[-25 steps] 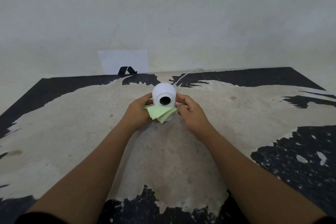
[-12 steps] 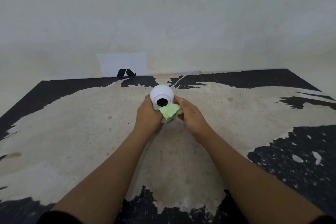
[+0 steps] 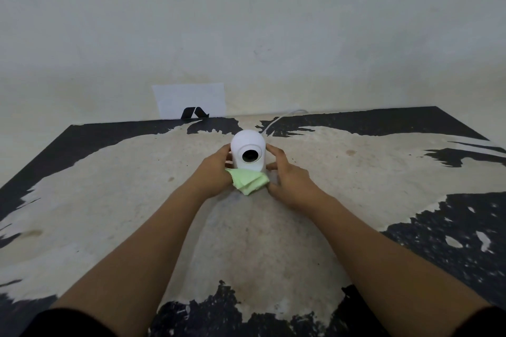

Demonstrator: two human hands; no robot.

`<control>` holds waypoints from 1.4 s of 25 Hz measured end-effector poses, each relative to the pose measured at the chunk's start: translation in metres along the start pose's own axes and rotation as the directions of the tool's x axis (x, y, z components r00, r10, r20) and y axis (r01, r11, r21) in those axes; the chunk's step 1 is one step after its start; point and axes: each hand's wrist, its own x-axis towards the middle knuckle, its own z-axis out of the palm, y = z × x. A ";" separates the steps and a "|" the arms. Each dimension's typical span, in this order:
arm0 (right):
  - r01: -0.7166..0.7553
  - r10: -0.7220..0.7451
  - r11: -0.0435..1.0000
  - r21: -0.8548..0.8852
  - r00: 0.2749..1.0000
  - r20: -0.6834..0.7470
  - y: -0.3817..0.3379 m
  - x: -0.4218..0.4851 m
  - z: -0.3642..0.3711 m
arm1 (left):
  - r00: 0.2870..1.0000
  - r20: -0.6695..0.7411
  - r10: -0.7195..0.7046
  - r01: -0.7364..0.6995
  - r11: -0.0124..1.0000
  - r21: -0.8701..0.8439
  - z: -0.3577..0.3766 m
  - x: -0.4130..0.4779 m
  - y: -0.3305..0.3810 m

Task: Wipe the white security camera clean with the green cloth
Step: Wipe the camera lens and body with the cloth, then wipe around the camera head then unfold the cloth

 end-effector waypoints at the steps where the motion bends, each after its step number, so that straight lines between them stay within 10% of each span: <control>1: -0.002 0.002 1.000 -0.002 1.000 -0.015 0.001 0.002 0.001 | 1.000 -0.008 0.004 -0.004 0.999 0.037 0.003 0.000 -0.001; 10: 0.017 -0.017 0.999 0.049 1.000 0.010 0.010 0.029 -0.007 | 0.995 -0.093 -0.046 0.070 0.957 0.280 0.021 0.008 -0.008; 23: 0.034 -0.034 0.990 0.140 0.999 -0.005 0.015 0.035 -0.014 | 0.987 -0.156 -0.033 0.059 0.984 0.169 0.029 0.000 0.003; 28: -0.288 0.247 0.809 0.513 0.957 0.149 -0.004 0.037 -0.029 | 0.981 -0.189 -0.050 0.082 0.983 0.164 0.033 -0.001 0.004; 35: -0.326 0.206 0.813 0.483 0.936 0.286 -0.015 0.051 -0.036 | 0.978 -0.199 -0.068 0.056 0.996 -0.064 0.025 0.001 0.014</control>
